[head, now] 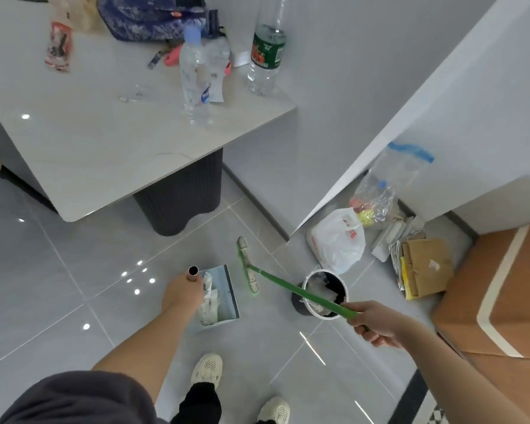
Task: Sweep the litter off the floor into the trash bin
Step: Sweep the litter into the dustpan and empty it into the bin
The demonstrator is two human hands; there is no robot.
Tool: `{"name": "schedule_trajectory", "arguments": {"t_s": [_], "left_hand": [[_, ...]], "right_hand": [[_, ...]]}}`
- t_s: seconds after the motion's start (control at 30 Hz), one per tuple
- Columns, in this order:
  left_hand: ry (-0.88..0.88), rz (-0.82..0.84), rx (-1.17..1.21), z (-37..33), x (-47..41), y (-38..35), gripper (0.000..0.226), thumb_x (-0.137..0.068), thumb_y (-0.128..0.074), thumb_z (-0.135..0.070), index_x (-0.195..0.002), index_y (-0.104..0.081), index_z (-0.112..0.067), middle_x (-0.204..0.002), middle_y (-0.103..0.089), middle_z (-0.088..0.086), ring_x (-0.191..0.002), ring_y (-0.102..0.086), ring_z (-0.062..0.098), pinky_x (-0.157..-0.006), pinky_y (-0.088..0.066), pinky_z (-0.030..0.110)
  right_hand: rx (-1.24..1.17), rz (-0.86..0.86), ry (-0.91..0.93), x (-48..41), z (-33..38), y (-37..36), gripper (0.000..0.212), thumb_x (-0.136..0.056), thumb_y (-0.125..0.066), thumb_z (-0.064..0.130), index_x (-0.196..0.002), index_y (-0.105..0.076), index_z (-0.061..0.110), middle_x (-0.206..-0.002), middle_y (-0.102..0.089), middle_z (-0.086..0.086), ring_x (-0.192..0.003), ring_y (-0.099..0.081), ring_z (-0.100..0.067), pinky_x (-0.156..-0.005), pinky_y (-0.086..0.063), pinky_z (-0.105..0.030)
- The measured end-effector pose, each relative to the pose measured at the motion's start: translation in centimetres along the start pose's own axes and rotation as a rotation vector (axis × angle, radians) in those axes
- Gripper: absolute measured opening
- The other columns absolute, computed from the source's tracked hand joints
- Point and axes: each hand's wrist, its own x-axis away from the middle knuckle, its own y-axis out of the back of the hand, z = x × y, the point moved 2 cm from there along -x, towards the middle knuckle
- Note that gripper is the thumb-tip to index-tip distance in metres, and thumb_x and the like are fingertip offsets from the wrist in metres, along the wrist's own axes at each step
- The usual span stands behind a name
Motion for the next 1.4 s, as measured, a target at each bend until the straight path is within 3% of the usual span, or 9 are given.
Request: {"name": "schedule_trajectory", "arguments": {"t_s": [0.1, 0.27, 0.43, 0.67, 0.83, 1.07, 1.2, 1.27, 1.4], "left_hand": [[-0.038, -0.010, -0.031, -2.8, 2.4, 0.1, 0.045, -0.102, -0.031, -0.023, -0.064, -0.051, -0.007, -0.065, -0.054, 0.010, -0.064, -0.050, 0.029, -0.060, -0.036, 0.032], [-0.115, -0.079, -0.022, -6.9, 6.9, -0.3, 0.037, -0.098, -0.037, -0.022, -0.066, -0.048, -0.006, -0.066, -0.053, 0.011, -0.065, -0.052, 0.031, -0.059, -0.038, 0.032], [-0.152, -0.155, -0.006, -10.5, 13.1, -2.7, 0.032, -0.093, -0.039, -0.020, -0.066, -0.050, -0.008, -0.064, -0.054, 0.010, -0.054, -0.045, 0.024, -0.052, -0.033, 0.030], [-0.201, -0.233, 0.071, -13.3, 22.7, -8.5, 0.029, -0.092, -0.040, -0.017, -0.067, -0.052, -0.007, -0.064, -0.055, 0.010, -0.057, -0.049, 0.026, -0.054, -0.036, 0.032], [-0.219, -0.248, 0.214, -14.4, 26.6, -10.6, 0.027, -0.090, -0.042, -0.016, -0.067, -0.054, -0.007, -0.073, -0.064, 0.015, -0.074, -0.068, 0.037, -0.070, -0.053, 0.041], [-0.312, -0.291, 0.185, -16.2, 29.6, -14.5, 0.036, -0.098, -0.040, -0.020, -0.064, -0.046, -0.007, -0.059, -0.047, 0.005, -0.055, -0.049, 0.025, -0.050, -0.032, 0.029], [-0.420, -0.267, 0.107, -16.9, 30.2, -17.3, 0.036, -0.095, -0.041, -0.019, -0.060, -0.041, -0.011, -0.060, -0.049, 0.007, -0.062, -0.046, 0.027, -0.054, -0.032, 0.032], [-0.477, -0.216, 0.035, -16.4, 30.5, -19.0, 0.030, -0.091, -0.044, -0.017, -0.062, -0.039, -0.014, -0.059, -0.047, 0.004, -0.061, -0.042, 0.026, -0.053, -0.029, 0.032], [-0.567, -0.129, -0.101, -13.7, 31.5, -22.1, 0.020, -0.094, -0.046, -0.020, -0.076, -0.051, -0.015, -0.065, -0.055, 0.006, -0.064, -0.049, 0.030, -0.056, -0.038, 0.035]], "right_hand": [[-0.198, -0.047, 0.058, 2.3, -4.1, -0.3, 0.044, -0.092, -0.044, -0.001, -0.120, -0.054, 0.031, -0.058, -0.037, -0.002, -0.044, -0.024, -0.010, -0.043, -0.016, -0.020], [-0.529, -0.048, 0.162, 5.1, -9.3, -0.9, 0.041, -0.092, -0.042, -0.004, -0.111, -0.060, 0.028, -0.054, -0.035, 0.001, -0.042, -0.021, -0.010, -0.042, -0.012, -0.016], [-0.640, -0.018, 0.257, 7.1, -11.8, 1.0, 0.037, -0.095, -0.040, -0.002, -0.113, -0.059, 0.023, -0.054, -0.032, 0.003, -0.041, -0.020, -0.007, -0.037, -0.013, -0.015], [-0.612, 0.024, 0.326, 11.2, -14.8, 7.0, 0.031, -0.094, -0.040, -0.004, -0.101, -0.062, 0.018, -0.052, -0.032, 0.004, -0.037, -0.020, -0.005, -0.034, -0.012, -0.013], [-0.560, 0.018, 0.362, 13.7, -17.5, 10.2, 0.030, -0.096, -0.039, -0.002, -0.096, -0.060, 0.020, -0.056, -0.032, 0.001, -0.037, -0.020, -0.005, -0.036, -0.012, -0.015], [-0.547, -0.016, 0.429, 14.6, -21.6, 13.3, 0.033, -0.096, -0.041, -0.001, -0.103, -0.060, 0.025, -0.059, -0.031, 0.000, -0.041, -0.022, -0.007, -0.035, -0.015, -0.016], [-0.459, -0.081, 0.466, 15.2, -23.3, 15.0, 0.037, -0.094, -0.044, -0.001, -0.108, -0.058, 0.029, -0.060, -0.033, 0.000, -0.044, -0.024, -0.008, -0.038, -0.018, -0.019], [-0.379, -0.123, 0.464, 15.3, -23.8, 15.7, 0.043, -0.093, -0.045, 0.000, -0.122, -0.053, 0.030, -0.060, -0.036, -0.001, -0.044, -0.026, -0.009, -0.040, -0.020, -0.021], [-0.233, -0.203, 0.434, 15.6, -24.8, 16.5, 0.053, -0.092, -0.045, 0.000, -0.138, -0.046, 0.027, -0.062, -0.038, -0.004, -0.044, -0.029, -0.011, -0.041, -0.023, -0.022]]}}
